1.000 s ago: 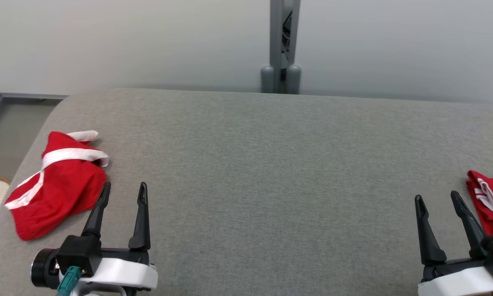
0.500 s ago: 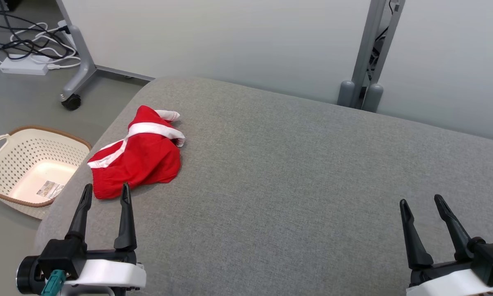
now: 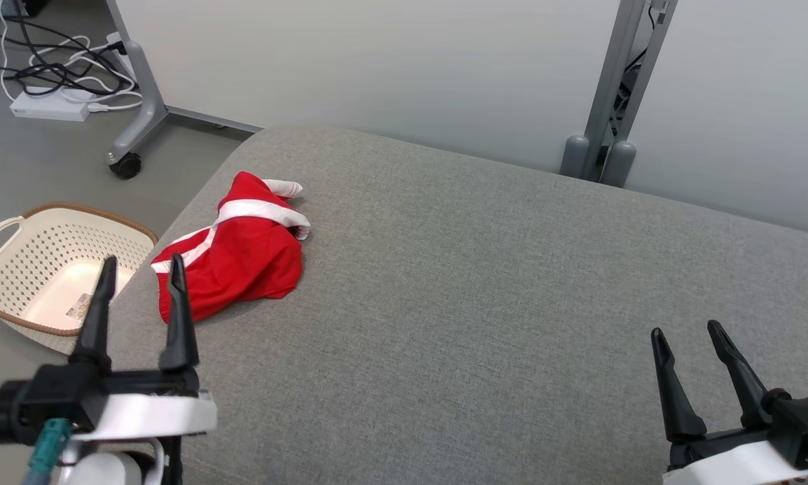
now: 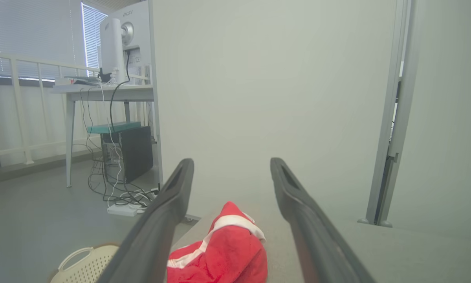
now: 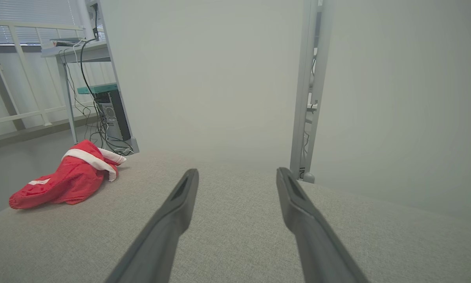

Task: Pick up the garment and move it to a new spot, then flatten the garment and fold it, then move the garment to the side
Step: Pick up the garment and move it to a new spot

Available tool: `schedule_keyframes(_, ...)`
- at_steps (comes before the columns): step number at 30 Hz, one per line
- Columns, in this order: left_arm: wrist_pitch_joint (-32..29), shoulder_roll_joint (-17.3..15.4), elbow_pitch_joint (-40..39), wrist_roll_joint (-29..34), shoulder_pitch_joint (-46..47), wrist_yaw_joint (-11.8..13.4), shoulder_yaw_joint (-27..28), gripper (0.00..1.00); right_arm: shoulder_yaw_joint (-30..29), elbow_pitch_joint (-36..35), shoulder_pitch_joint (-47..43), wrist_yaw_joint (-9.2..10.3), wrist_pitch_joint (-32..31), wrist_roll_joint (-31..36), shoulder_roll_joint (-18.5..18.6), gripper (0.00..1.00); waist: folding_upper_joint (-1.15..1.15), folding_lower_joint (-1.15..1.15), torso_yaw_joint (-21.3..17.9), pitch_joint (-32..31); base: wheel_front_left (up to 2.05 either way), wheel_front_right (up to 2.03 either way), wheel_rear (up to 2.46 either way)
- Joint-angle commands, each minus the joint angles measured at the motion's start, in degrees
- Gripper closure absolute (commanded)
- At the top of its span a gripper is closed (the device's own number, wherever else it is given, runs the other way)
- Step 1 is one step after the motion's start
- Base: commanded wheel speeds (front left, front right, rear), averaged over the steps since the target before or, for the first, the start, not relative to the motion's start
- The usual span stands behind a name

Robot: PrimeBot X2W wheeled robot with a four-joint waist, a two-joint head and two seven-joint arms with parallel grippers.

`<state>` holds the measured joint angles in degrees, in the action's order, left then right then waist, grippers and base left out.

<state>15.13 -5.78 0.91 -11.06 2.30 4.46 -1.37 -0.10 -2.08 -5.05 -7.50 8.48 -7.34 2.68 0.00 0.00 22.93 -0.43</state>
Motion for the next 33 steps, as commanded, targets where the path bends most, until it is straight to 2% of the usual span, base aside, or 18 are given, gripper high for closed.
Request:
schedule_keyframes(1, 0.1, -0.9, -1.3, 0.5, 2.1, 0.4, 0.7, 0.0, -0.2, -0.3, -0.1, 0.02, -0.2, -0.2, 0.3, 0.0, 0.0, 0.0, -0.3, 0.2, 0.0, 0.0, 0.0)
schedule_keyframes(7, -3.3, -4.6, -4.7, -1.3, 12.3, -0.5, 3.5, 0.0, -0.7, -1.7, 0.0, 0.03, -1.0, 1.0, 0.3, 0.0, 0.0, 0.0, -1.5, 2.1, 0.0, 0.0, 0.0)
schedule_keyframes(11, -8.2, -7.6, -1.0, -3.0, 20.8, -1.7, 4.9, 0.0, -1.3, -3.1, 0.7, 0.02, -1.8, 2.2, 0.3, 0.0, 0.0, 0.0, -2.6, 4.6, 0.0, 0.0, 0.0)
schedule_keyframes(14, -11.9, -9.7, 5.9, -5.1, 26.5, -2.9, 5.9, 0.0, -1.1, -4.2, 1.8, 0.02, -2.3, 2.9, 0.3, 0.0, 0.0, 0.0, -3.9, 7.0, 0.0, 0.0, 0.0)
schedule_keyframes(20, -18.1, -12.9, 26.7, -8.1, 33.4, -4.5, 7.3, 0.0, -0.9, -5.6, 3.9, 0.02, -3.3, 4.0, 0.4, 0.0, 0.0, 0.0, -6.1, 11.8, 0.0, 0.0, 0.0)
schedule_keyframes(25, -22.0, -12.7, 42.4, -12.0, 35.4, -6.7, 8.6, 0.0, -1.3, -6.6, 5.0, 0.02, -4.2, 4.3, 1.2, 0.0, 0.0, 0.0, -7.0, 14.8, 0.0, 0.0, 0.0)
schedule_keyframes(33, -25.4, -12.1, 58.9, -17.0, 36.9, -9.6, 10.7, 0.0, -1.1, -8.1, 6.4, 0.02, -5.4, 4.2, 2.9, 0.0, 0.0, 0.0, -7.7, 18.0, 0.0, 0.0, 0.0)
